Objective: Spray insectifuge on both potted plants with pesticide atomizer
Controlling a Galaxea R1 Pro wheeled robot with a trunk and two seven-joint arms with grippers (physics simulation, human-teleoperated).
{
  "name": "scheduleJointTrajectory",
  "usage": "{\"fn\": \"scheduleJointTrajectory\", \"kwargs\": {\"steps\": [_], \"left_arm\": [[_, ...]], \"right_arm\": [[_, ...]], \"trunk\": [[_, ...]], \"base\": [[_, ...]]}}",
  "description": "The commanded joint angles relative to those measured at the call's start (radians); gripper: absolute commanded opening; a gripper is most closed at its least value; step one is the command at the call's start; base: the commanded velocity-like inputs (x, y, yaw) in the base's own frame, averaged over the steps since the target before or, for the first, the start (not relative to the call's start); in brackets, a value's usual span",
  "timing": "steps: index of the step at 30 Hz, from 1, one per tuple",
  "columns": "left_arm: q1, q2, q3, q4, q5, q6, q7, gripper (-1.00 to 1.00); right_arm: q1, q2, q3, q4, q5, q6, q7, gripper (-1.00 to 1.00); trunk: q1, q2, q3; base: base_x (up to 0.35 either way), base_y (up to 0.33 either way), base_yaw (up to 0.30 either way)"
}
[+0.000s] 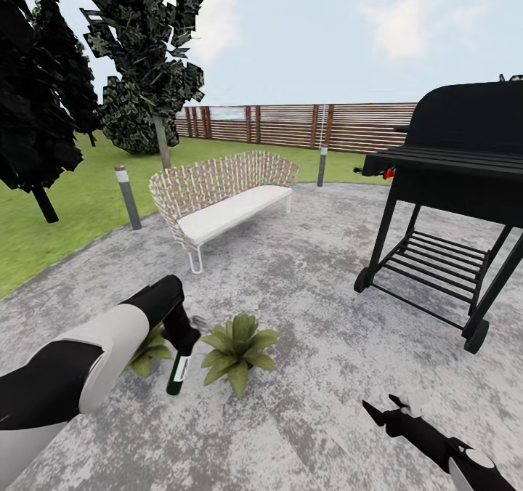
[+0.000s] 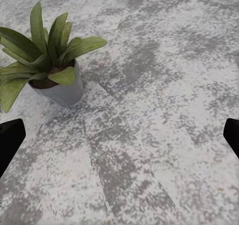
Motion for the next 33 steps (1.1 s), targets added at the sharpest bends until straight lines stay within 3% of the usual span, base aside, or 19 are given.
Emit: {"fn": "scheduleJointTrajectory", "kwargs": {"steps": [1,3,7,12,19,33], "left_arm": [[-0.001,0.0,-0.001,-0.003,-0.02,0.006,-0.009,-1.0],[-0.001,0.0,0.0,-0.004,-0.05,0.008,-0.009,-1.0],[-0.001,0.0,0.001,-0.007,-0.077,0.009,-0.01,-1.0],[-0.001,-0.002,0.001,-0.01,-0.083,0.009,-0.011,-1.0],[0.0,-0.009,0.003,-0.005,-0.084,0.008,-0.01,-1.0],[0.022,-0.016,0.006,-0.003,-0.077,0.007,-0.011,-1.0]], "right_arm": [[-0.001,0.0,-0.002,0.001,-0.006,0.001,0.007,1.0],[-0.001,0.0,-0.003,0.001,-0.006,0.001,0.007,1.0],[-0.001,-0.002,-0.004,0.001,-0.006,0.001,0.006,1.0],[-0.001,-0.007,-0.02,0.001,-0.008,0.001,0.006,1.0],[-0.001,-0.008,-0.094,-0.001,-0.007,0.002,0.008,1.0],[-0.001,-0.008,-0.103,-0.002,-0.006,0.002,0.009,1.0]], "trunk": [[0.0,0.0,-0.001],[0.0,0.0,-0.001],[0.0,0.0,-0.001],[0.0,0.0,-0.001],[0.0,0.0,-0.001],[0.0,0.0,-0.001]], "base": [[0.0,0.0,0.0],[0.0,0.0,0.0],[0.0,0.0,0.0],[0.055,0.047,0.0],[0.205,0.176,0.0],[0.039,0.026,0.0]]}}
